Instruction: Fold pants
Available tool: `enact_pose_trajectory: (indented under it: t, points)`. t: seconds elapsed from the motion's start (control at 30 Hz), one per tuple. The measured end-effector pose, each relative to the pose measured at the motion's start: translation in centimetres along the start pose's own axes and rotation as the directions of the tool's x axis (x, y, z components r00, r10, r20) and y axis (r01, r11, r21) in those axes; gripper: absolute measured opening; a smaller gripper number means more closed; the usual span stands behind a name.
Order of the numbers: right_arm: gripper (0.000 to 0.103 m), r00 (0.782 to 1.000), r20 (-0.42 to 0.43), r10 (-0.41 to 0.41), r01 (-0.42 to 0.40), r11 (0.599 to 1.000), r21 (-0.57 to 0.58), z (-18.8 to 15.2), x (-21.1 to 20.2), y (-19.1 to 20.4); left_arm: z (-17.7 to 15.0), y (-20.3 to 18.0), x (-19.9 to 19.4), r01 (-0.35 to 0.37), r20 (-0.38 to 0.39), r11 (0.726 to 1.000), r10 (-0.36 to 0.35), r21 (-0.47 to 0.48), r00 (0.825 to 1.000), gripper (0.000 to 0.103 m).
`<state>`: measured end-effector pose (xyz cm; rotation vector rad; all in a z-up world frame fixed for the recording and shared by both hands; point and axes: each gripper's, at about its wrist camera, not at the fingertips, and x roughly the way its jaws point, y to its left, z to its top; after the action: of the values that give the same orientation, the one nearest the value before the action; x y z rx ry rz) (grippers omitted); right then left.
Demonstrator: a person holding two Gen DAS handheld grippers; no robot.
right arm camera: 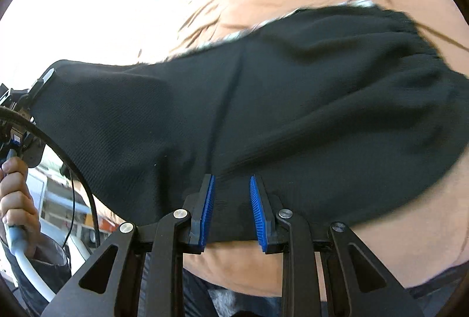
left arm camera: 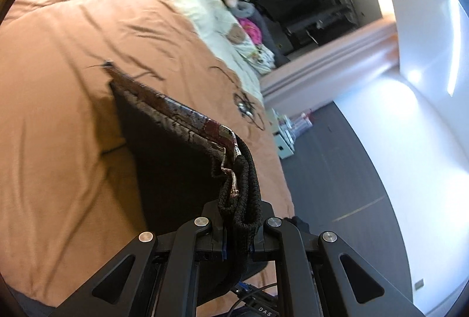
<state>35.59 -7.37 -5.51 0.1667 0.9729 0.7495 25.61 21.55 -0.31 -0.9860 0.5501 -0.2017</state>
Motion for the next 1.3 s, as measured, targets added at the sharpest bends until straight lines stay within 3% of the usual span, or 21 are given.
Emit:
enact_pose_trajectory:
  t: [0.13,0.27,0.6,1.07,1.17,1.2,1.3]
  points:
    - [0.025,0.999,0.051,0.003,-0.005,1.000,0.025,-0.3,-3.0,-1.7,-0.3,-2.8,2.4,0.017,-0.045,0.998,-0.015,0.052,0.999,0.009]
    - [0.062,0.992,0.128,0.021,-0.025,0.999,0.030,-1.0,-7.0,-3.5,-1.0,-5.5,5.8,0.034,-0.102,0.995,-0.024,0.097,0.994,0.009]
    - [0.062,0.976,0.216,-0.020,0.003,0.997,0.077,-3.1,-13.5,-8.2,-4.8,-9.0,13.7,0.074,-0.254,0.987,-0.035,0.143,0.967,0.009]
    - [0.062,0.968,0.236,-0.083,0.047,0.987,0.151,-5.7,-18.3,-10.8,-11.9,-10.8,22.6,0.104,-0.456,0.982,-0.022,0.156,0.890,0.010]
    - [0.062,0.970,0.222,-0.098,0.064,0.985,0.158,-6.0,-18.6,-11.1,-13.3,-9.9,24.4,0.085,-0.498,0.986,-0.001,0.145,0.867,0.027]
    - [0.062,0.971,0.217,-0.100,0.065,0.985,0.160,-6.1,-18.7,-11.2,-13.7,-9.4,24.7,0.081,-0.510,0.988,-0.001,0.134,0.860,0.039]
    - [0.062,0.973,0.206,-0.103,0.070,0.984,0.162,-6.3,-18.7,-10.8,-13.8,-8.5,24.4,0.075,-0.515,0.989,0.002,0.129,0.857,0.061]
